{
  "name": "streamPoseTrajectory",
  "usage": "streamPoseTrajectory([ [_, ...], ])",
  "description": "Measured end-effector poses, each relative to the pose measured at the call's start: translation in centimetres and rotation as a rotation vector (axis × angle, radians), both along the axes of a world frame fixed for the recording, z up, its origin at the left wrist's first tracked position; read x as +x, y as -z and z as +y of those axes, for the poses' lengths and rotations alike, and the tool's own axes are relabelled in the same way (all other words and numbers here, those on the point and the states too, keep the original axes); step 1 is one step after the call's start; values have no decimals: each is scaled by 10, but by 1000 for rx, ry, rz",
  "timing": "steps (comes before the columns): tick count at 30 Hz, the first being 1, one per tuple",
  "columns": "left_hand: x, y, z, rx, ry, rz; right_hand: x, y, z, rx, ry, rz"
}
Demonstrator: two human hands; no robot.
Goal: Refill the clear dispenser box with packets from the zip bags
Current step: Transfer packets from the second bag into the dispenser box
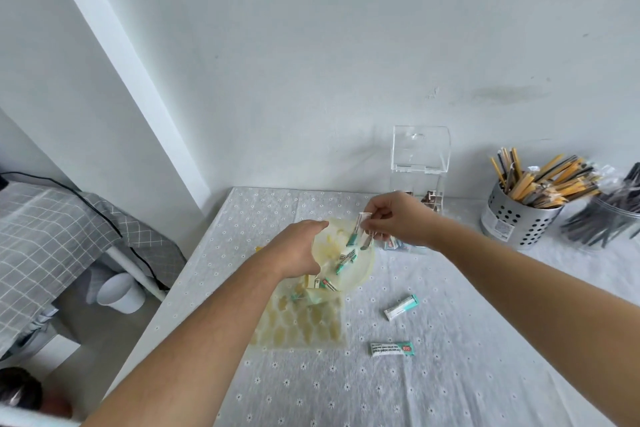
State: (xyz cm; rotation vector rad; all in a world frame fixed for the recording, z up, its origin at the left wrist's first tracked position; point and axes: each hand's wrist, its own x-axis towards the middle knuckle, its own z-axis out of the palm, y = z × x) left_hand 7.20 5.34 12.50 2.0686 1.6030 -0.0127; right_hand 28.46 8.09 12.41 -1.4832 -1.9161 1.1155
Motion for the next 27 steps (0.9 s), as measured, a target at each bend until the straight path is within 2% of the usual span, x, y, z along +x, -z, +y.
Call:
streamPoseTrajectory([
  [6, 8, 3, 2, -8, 4, 22, 52, -30, 17, 53, 183, 52],
  [12, 12, 4, 4, -1, -8, 11, 90, -17, 36, 97, 355, -117],
  [27, 10, 3, 0, -28, -55, -56, 104, 48, 66, -15, 440, -271],
])
